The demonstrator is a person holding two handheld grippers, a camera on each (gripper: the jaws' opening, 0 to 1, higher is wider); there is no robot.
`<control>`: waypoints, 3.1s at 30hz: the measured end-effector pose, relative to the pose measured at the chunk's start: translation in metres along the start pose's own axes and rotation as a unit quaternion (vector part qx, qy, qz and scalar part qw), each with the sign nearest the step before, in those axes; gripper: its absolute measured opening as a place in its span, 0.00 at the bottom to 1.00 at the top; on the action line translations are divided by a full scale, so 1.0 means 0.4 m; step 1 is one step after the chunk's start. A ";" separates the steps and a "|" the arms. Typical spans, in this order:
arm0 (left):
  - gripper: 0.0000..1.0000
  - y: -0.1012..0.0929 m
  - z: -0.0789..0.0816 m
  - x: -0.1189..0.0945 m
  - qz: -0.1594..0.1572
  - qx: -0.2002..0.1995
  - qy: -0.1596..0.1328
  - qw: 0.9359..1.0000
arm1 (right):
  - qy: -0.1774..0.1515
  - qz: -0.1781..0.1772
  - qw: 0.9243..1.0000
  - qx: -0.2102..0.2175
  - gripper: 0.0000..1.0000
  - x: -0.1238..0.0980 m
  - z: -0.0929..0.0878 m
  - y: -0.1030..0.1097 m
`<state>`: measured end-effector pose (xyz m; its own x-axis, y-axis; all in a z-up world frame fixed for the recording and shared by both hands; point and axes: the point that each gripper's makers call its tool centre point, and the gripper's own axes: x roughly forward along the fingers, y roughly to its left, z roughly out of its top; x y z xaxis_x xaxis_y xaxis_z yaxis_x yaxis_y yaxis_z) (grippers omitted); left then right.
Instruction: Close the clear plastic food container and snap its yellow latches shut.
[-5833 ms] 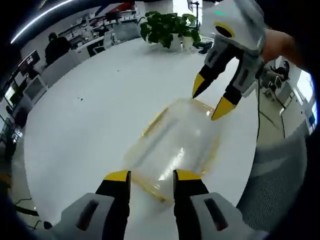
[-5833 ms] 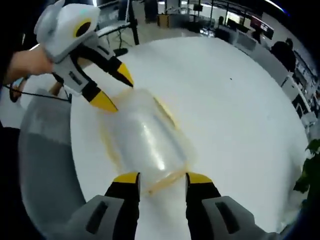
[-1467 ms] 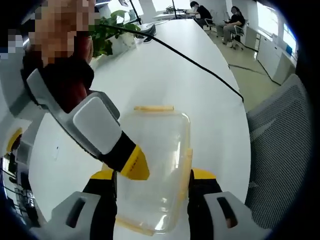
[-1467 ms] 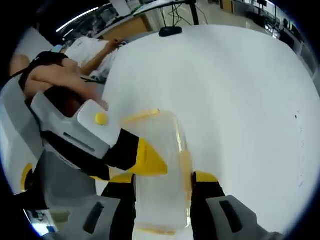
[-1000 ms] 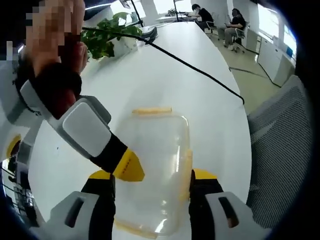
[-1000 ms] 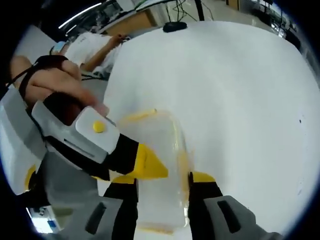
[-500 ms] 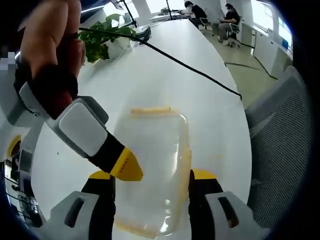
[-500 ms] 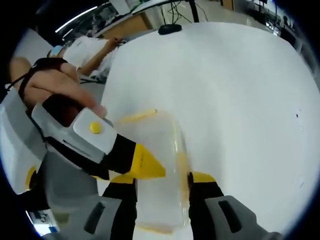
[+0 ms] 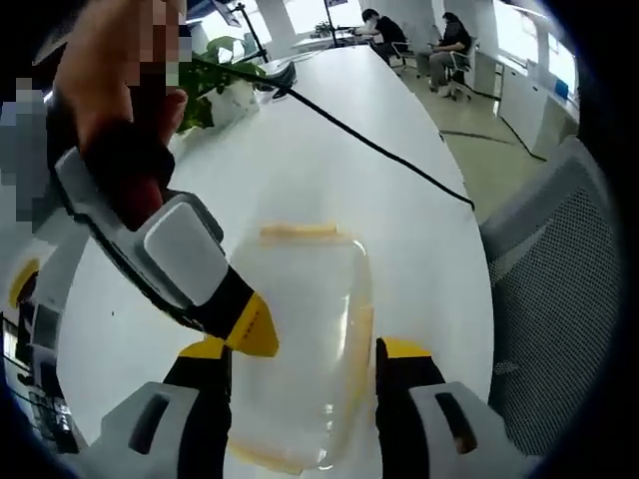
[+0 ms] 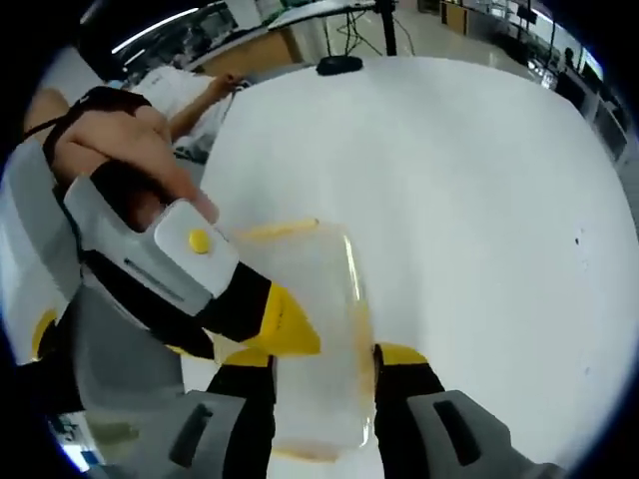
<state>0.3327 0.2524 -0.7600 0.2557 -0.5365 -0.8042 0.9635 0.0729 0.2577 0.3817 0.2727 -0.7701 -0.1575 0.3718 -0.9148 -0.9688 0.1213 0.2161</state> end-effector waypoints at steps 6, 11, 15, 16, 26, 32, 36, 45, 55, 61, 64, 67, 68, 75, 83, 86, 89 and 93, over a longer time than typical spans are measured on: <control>0.80 -0.006 0.007 -0.016 -0.018 -0.067 -0.015 0.997 | -0.050 -0.019 0.999 0.009 0.47 -0.036 0.003 -0.009; 0.86 -0.011 0.001 -0.028 -0.031 -0.066 -0.016 0.997 | -0.058 -0.042 0.997 -0.029 0.66 -0.050 -0.012 0.002; 0.91 -0.008 -0.014 -0.035 -0.048 -0.082 -0.008 0.995 | -0.056 -0.059 0.994 -0.068 0.74 -0.057 -0.026 0.022; 0.94 -0.006 -0.016 -0.038 -0.050 -0.082 -0.006 0.995 | -0.056 -0.066 0.993 -0.078 0.78 -0.057 -0.026 0.023; 0.99 0.020 -0.070 -0.047 -0.087 -0.043 0.032 0.995 | -0.049 -0.085 0.987 -0.125 0.88 -0.030 -0.067 0.086; 0.99 0.005 -0.104 -0.038 -0.110 -0.020 0.052 0.992 | -0.048 -0.093 0.989 -0.104 0.87 -0.024 -0.074 0.091; 0.99 0.010 -0.118 -0.032 -0.118 -0.018 0.059 0.991 | -0.035 -0.101 0.989 -0.100 0.87 -0.020 -0.088 0.086; 0.97 0.018 -0.153 -0.023 -0.132 -0.003 0.072 0.989 | -0.040 -0.121 0.989 -0.078 0.84 -0.009 -0.088 0.076; 0.95 0.019 -0.167 0.005 -0.142 0.022 0.086 0.986 | -0.020 -0.118 0.989 -0.081 0.83 0.016 -0.105 0.060; 0.93 0.028 -0.162 0.020 -0.137 0.014 0.088 0.987 | -0.011 -0.113 0.990 -0.081 0.83 0.030 -0.116 0.056; 0.93 0.029 -0.163 0.025 -0.137 0.015 0.090 0.986 | -0.008 -0.110 0.990 -0.083 0.83 0.039 -0.117 0.057; 0.93 0.030 -0.166 0.032 -0.137 0.016 0.092 0.986 | -0.003 -0.111 0.990 -0.086 0.83 0.047 -0.120 0.055; 0.93 0.030 -0.168 0.035 -0.137 0.018 0.093 0.986 | -0.003 -0.112 0.990 -0.087 0.83 0.047 -0.120 0.054; 0.92 0.035 -0.174 0.053 -0.134 0.024 0.100 0.986 | -0.004 -0.112 0.990 -0.085 0.84 0.055 -0.120 0.049; 0.93 0.033 -0.182 0.060 -0.127 0.029 0.113 0.985 | -0.002 -0.112 0.990 -0.085 0.85 0.060 -0.122 0.047; 0.93 0.034 -0.183 0.061 -0.125 0.032 0.116 0.985 | -0.010 -0.113 0.990 -0.083 0.85 0.060 -0.121 0.045; 0.93 0.035 -0.183 0.062 -0.126 0.031 0.117 0.985 | -0.013 -0.114 0.990 -0.083 0.84 0.060 -0.120 0.046; 0.93 0.034 -0.184 0.061 -0.126 0.034 0.118 0.984 | -0.009 -0.116 0.990 -0.081 0.84 0.062 -0.120 0.046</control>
<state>0.3581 0.3022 -0.8157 0.0284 -0.3200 -0.9470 0.9933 -0.0974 0.0627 0.3506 0.2398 -0.8053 0.0745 0.3680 -0.9269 -0.9968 0.0561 -0.0578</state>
